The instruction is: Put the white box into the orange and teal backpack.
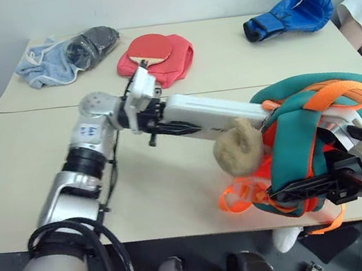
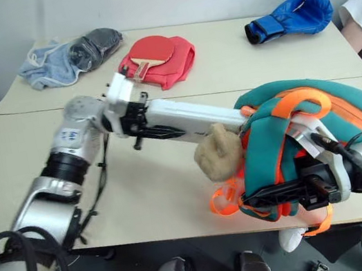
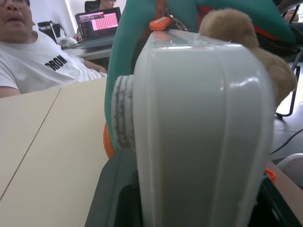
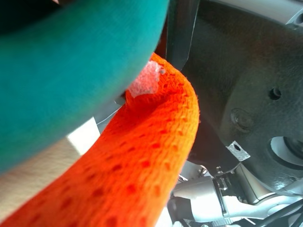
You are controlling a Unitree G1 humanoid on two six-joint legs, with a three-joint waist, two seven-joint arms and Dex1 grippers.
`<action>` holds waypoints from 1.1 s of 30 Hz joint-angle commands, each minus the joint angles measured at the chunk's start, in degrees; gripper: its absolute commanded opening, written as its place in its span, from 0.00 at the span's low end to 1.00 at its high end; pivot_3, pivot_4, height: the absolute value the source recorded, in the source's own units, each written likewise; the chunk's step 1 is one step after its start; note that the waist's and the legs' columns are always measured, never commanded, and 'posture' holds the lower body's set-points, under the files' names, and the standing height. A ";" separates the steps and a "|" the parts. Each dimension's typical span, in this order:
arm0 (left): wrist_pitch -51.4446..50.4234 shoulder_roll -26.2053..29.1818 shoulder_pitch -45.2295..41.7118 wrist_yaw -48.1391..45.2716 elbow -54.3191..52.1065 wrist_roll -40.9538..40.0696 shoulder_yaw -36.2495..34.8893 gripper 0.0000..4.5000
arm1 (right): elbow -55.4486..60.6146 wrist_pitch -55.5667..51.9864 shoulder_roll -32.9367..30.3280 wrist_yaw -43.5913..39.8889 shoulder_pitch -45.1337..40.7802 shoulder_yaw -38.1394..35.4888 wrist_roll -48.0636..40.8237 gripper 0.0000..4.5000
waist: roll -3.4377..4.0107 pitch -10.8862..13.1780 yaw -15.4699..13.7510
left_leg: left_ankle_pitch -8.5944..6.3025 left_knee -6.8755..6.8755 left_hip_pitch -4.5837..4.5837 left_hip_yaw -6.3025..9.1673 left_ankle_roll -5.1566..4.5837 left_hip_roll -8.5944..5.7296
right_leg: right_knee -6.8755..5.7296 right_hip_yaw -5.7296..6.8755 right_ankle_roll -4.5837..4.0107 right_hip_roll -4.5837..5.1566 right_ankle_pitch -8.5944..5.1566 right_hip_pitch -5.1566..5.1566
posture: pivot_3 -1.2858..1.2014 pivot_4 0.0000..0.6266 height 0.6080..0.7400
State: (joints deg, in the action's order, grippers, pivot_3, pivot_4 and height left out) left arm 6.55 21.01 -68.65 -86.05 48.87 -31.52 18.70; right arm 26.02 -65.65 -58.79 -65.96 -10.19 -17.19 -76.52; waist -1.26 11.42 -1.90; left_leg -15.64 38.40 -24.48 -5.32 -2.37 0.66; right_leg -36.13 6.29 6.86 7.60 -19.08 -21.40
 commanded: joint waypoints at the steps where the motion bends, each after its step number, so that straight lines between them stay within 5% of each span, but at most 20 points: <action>1: 3.20 -4.49 -5.14 -3.64 1.89 2.16 -4.01 0.28 | 0.83 0.49 -1.25 -2.17 1.36 0.02 0.57 0.00 | 0.00 0.00 0.21 | -0.01 0.00 -0.04 0.00 -0.01 0.00 | -0.05 0.02 0.05 -0.02 0.03 0.00 | 0.52 0.24 1.00; 14: 6.10 -20.65 -9.61 0.45 13.41 19.28 -2.48 0.28 | 3.65 1.59 -0.34 -0.83 2.31 0.95 -0.67 0.00 | 0.00 0.00 0.24 | -0.05 0.12 -0.04 -0.01 -0.09 -0.03 | 0.15 0.05 0.12 0.03 0.07 0.04 | 0.52 0.24 1.00; 22: 2.25 -27.82 -14.23 4.81 17.03 20.51 -8.83 0.28 | 4.24 1.25 0.74 4.54 -0.13 2.52 -3.86 0.00 | 0.01 0.00 0.38 | -0.06 0.13 -0.07 0.00 -0.10 -0.02 | 0.15 0.04 0.12 0.07 0.07 -0.01 | 0.52 0.24 1.00; 28: -0.67 -23.68 -13.16 1.53 14.16 18.80 -13.92 0.67 | 4.14 2.19 1.60 7.06 -0.17 2.21 -4.20 0.00 | 0.03 0.00 0.66 | -0.07 0.12 -0.07 -0.02 -0.10 0.00 | 0.13 0.03 0.12 0.06 0.07 -0.04 | 0.52 0.24 1.00; 33: -1.07 -12.79 -11.26 -5.23 13.66 18.29 -15.67 0.91 | 3.87 3.58 2.29 8.50 1.26 1.14 -3.30 0.00 | 0.05 -0.02 1.14 | -0.04 0.08 -0.04 -0.03 -0.05 0.04 | 0.09 0.02 0.12 0.02 0.07 -0.07 | 0.52 0.24 1.00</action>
State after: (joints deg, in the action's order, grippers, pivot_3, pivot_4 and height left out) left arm 5.03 4.65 -79.96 -86.06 64.84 -11.59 4.39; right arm 29.11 -62.44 -57.19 -58.01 -9.70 -15.54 -79.39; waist -1.21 11.40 -0.76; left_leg -15.67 38.48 -24.52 -5.35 -2.42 0.70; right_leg -36.05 6.31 6.98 7.62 -19.01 -21.47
